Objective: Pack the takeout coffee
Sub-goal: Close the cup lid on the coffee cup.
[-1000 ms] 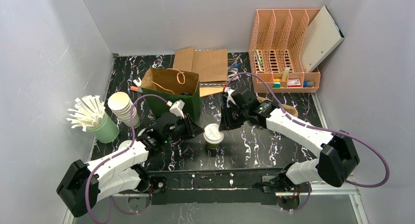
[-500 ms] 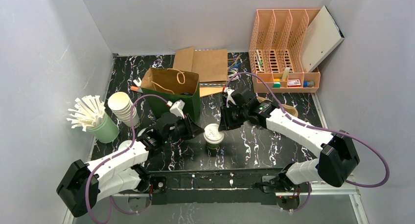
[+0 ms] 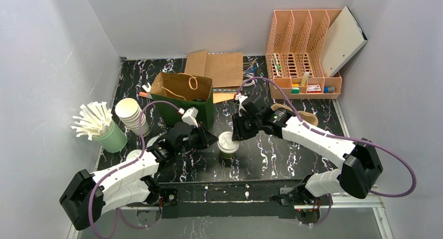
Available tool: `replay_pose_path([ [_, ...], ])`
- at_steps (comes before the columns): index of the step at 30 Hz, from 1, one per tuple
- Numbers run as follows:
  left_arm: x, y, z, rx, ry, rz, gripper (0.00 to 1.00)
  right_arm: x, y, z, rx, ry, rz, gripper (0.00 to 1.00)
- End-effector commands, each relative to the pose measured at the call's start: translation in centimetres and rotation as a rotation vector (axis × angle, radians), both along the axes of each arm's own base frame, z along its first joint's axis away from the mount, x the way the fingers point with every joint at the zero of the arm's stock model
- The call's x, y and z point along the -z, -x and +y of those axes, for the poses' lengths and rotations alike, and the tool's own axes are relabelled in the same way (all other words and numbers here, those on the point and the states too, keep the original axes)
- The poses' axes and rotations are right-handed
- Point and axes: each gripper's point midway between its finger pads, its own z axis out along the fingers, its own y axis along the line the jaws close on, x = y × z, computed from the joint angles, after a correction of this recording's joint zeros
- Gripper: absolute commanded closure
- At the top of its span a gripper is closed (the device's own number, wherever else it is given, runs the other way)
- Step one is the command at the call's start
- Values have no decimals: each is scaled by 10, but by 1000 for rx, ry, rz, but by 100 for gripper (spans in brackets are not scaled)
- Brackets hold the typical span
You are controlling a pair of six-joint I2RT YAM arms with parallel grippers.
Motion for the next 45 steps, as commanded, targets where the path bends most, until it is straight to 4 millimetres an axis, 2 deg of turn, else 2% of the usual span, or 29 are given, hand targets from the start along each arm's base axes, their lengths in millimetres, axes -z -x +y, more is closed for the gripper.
replay_pose_path([
  [1,70,23,37,-15,-271,125,85,20,8,-8,-17,110,17,58],
  [7,73,25,38,-19,-290,117,86,15,14,-3,-47,99,7,44],
  [12,74,26,37,-17,-302,114,86,14,20,2,-82,97,1,39],
  [20,72,25,34,-15,-306,104,86,23,24,-1,-92,220,-41,29],
  [29,67,24,31,-14,-304,91,86,31,25,-5,-87,318,-90,28],
  [36,56,21,27,-13,-289,69,86,42,31,-10,-91,363,-91,26],
  [39,51,20,29,-18,-298,63,85,36,31,-10,-81,348,-104,25],
  [45,23,10,26,-25,-299,10,83,1,24,8,-70,216,-166,24],
])
